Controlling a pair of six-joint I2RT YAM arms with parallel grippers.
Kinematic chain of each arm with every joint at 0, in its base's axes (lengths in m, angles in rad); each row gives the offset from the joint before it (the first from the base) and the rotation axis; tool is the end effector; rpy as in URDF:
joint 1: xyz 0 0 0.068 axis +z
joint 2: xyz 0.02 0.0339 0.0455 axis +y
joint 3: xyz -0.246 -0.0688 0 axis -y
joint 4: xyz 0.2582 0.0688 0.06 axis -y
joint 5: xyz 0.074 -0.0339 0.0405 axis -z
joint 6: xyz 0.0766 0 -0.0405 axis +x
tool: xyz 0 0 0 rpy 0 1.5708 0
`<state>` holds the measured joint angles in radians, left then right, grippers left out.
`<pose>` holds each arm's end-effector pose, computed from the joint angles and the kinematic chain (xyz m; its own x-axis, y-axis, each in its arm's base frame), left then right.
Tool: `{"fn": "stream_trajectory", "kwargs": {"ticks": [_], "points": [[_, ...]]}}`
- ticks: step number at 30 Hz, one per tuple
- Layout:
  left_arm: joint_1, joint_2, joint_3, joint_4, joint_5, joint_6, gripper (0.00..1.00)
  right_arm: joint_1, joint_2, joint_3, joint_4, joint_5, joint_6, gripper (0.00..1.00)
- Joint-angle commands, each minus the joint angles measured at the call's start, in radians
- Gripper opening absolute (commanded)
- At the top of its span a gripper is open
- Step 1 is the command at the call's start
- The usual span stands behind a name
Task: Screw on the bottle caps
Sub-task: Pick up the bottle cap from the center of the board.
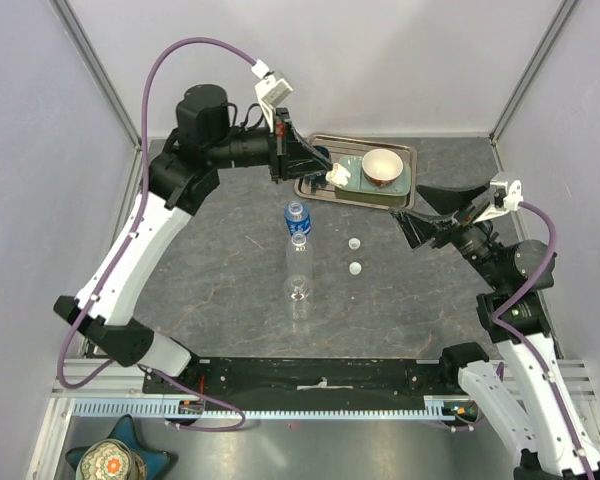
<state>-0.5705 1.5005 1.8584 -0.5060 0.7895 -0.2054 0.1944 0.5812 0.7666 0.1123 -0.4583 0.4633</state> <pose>0.2653 -0.2348 0.4867 -0.3197 0.0345 -0.9469 0.9256 0.2252 -0.3043 0.1833 0.0706 0.3970 -0.0054 0.4074 -0.9132 -0.6548 0.6887 0.3112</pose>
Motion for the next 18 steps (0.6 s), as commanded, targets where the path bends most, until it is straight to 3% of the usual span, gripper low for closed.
{"fn": "stream_trajectory", "kwargs": {"ticks": [1,3,6,18], "points": [[0.027,-0.036,-0.063,0.174,0.249,-0.355,0.02,0.013,0.113,0.048,0.472,-0.23,0.066,0.98],[0.057,-0.042,-0.146,0.369,0.341,-0.556,0.02,0.04,0.152,0.083,0.538,-0.255,0.067,0.98],[0.066,-0.042,-0.212,0.496,0.369,-0.675,0.02,0.106,0.232,0.146,0.546,-0.287,0.041,0.97],[0.078,-0.025,-0.291,0.615,0.369,-0.792,0.02,0.378,0.309,0.232,0.297,-0.071,-0.363,0.93]]}}
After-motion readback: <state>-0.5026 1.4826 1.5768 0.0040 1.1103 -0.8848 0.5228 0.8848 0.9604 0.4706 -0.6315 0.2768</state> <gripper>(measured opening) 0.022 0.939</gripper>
